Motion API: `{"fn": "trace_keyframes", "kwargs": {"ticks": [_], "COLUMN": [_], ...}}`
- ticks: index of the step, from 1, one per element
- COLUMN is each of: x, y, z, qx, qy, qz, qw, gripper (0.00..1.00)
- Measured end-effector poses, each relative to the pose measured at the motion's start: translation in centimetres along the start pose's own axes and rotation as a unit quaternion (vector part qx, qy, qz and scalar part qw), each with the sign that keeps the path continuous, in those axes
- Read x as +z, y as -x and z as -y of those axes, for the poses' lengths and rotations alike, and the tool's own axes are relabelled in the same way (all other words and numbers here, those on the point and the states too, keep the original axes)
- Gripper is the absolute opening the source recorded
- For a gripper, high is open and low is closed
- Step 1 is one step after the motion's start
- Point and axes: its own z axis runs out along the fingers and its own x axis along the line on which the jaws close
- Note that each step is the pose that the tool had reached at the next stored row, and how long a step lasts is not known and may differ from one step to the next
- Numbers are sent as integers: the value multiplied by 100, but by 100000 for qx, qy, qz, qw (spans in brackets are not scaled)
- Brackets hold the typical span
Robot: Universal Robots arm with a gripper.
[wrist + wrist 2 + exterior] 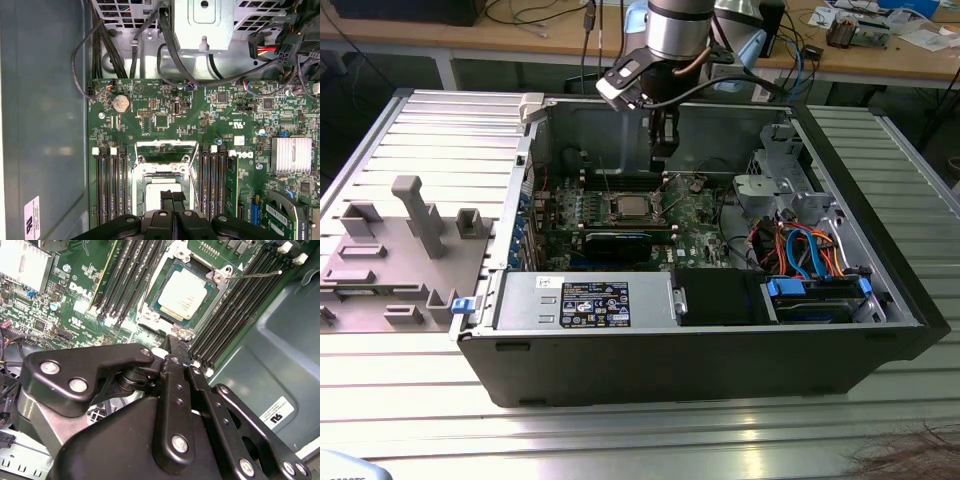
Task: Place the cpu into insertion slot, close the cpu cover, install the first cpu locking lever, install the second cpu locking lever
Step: 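Close the cpu cover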
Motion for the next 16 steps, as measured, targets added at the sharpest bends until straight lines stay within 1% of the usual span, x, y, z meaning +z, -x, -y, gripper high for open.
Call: {"fn": "trace_keyframes", "kwargs": {"ticks": [4, 16], "x": [-1, -2], "y": [-1, -1], "z": [-29, -79], "qx": [0, 0], "qy": [1, 1], "qz": [0, 3], "qw": [100000, 100000], "gripper": [11, 11]}}
